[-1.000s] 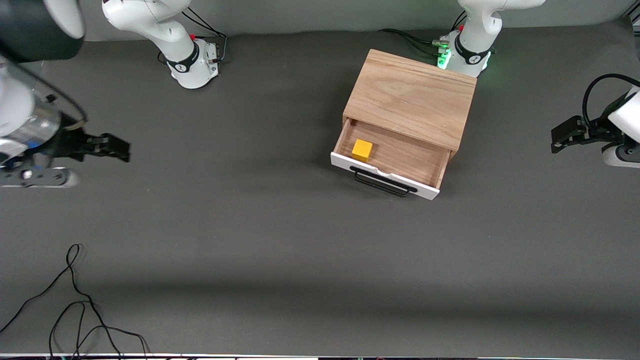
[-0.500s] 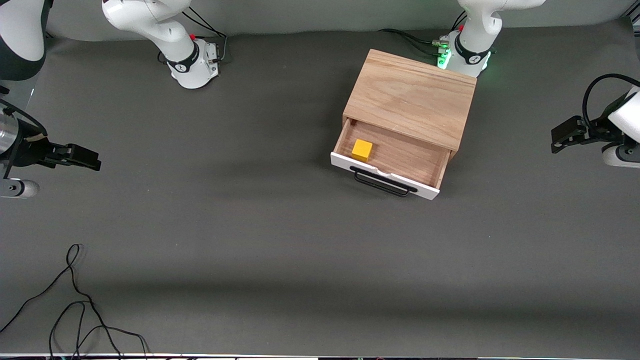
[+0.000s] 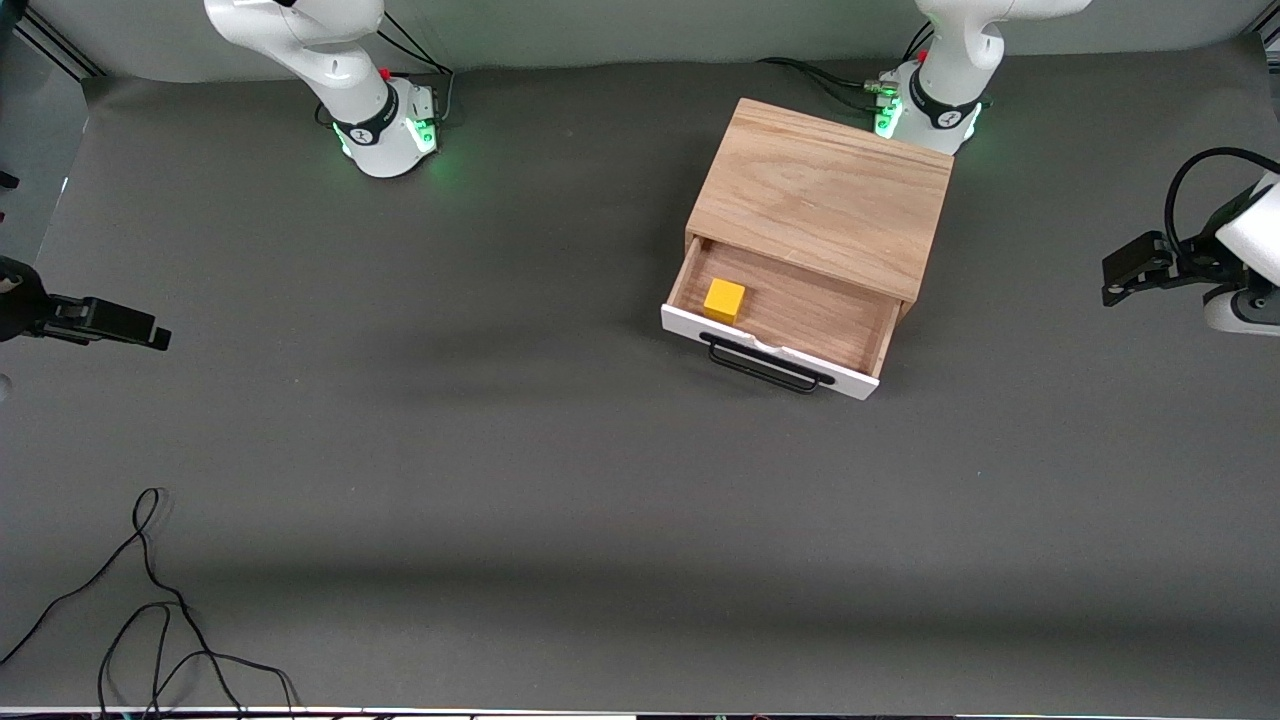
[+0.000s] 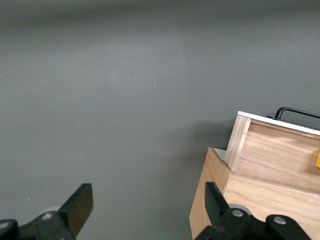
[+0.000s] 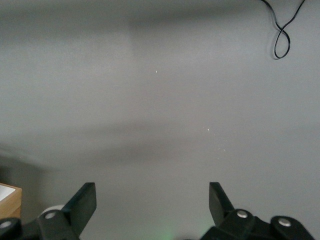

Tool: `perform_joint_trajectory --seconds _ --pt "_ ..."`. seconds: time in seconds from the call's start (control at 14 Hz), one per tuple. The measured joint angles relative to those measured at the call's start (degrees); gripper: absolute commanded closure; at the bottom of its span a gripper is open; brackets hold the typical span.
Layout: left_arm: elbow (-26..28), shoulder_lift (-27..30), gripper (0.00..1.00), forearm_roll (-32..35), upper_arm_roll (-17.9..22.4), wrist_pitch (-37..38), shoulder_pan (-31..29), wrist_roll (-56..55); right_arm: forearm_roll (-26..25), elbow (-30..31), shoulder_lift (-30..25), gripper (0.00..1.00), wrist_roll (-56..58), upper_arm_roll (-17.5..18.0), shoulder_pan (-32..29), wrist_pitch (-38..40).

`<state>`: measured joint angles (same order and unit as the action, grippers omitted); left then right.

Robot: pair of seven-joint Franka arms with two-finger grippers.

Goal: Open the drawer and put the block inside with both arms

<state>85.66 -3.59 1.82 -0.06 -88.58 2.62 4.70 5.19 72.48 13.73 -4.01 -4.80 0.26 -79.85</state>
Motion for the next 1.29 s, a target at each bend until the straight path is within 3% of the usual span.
perform_joint_trajectory --seconds 0.21,0.79,1.29 --pt "0.0 0.0 0.0 0.0 0.0 0.0 0.0 0.0 0.0 2.4 -2.1 0.0 0.0 2.5 -3.6 -2.0" --pt "0.0 0.0 0.0 0.0 0.0 0.1 0.0 0.0 -2.5 10.9 -12.4 0.0 0.0 5.3 -5.0 -4.9" --pt "0.0 0.0 0.0 0.0 0.0 0.1 0.0 0.0 -2.5 13.1 -13.7 0.0 0.0 6.2 -5.7 -6.0"
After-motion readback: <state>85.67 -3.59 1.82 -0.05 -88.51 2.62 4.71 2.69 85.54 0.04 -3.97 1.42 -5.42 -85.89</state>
